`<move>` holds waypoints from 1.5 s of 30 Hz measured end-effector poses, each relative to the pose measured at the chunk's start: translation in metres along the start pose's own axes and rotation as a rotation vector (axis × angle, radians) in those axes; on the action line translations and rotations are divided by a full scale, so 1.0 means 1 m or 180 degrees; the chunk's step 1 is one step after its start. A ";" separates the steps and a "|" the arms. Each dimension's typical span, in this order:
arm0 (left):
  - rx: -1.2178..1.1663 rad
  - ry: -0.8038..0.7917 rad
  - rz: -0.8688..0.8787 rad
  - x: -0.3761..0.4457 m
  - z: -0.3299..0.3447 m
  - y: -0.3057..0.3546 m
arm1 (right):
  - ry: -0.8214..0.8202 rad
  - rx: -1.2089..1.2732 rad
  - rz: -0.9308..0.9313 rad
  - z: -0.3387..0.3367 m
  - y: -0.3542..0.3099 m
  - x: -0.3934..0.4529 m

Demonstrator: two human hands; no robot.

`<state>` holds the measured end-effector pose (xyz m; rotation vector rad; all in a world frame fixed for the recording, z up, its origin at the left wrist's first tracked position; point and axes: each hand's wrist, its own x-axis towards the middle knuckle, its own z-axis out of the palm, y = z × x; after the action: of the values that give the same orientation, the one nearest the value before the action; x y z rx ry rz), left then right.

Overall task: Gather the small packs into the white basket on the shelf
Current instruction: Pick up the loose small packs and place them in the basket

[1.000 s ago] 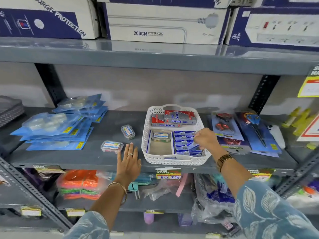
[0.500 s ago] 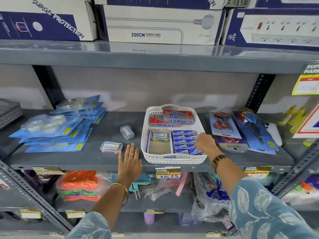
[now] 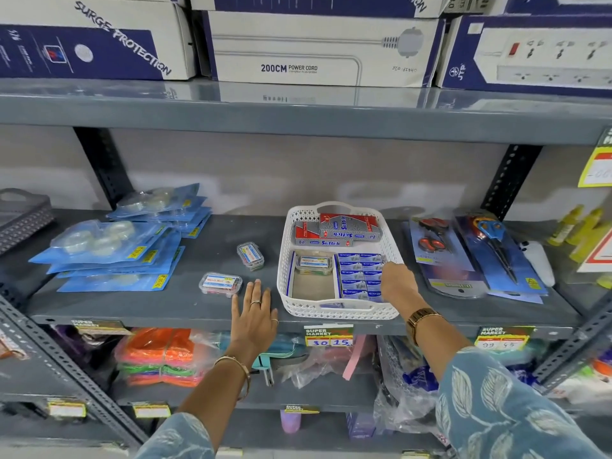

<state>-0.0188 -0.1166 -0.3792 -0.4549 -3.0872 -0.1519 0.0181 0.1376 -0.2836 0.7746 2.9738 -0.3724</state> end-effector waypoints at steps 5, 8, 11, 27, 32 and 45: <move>-0.0067 0.0111 0.0001 0.000 -0.002 -0.004 | 0.0046 -0.0015 -0.0099 0.000 -0.004 -0.001; -0.0081 0.0215 -0.0011 -0.001 -0.004 -0.009 | 0.0194 0.0038 -0.0195 -0.001 -0.012 -0.002; -0.0135 0.0291 -0.0061 -0.002 -0.003 -0.012 | 0.0274 0.0132 -0.0335 -0.004 -0.029 -0.002; -0.0291 0.0200 -0.0766 0.003 -0.012 -0.086 | 0.0036 0.0434 -0.2007 0.025 -0.167 -0.003; -0.0462 0.0285 -0.0797 0.007 -0.012 -0.108 | -0.0313 0.0259 -0.2207 0.041 -0.198 -0.004; -0.0400 -0.0039 -0.0698 0.020 -0.010 -0.135 | -0.0850 -0.0209 -0.2429 0.082 -0.243 0.002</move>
<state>-0.0766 -0.2408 -0.3809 -0.1177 -3.1437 -0.3487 -0.1034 -0.0866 -0.3100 -0.4206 2.8702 -0.3554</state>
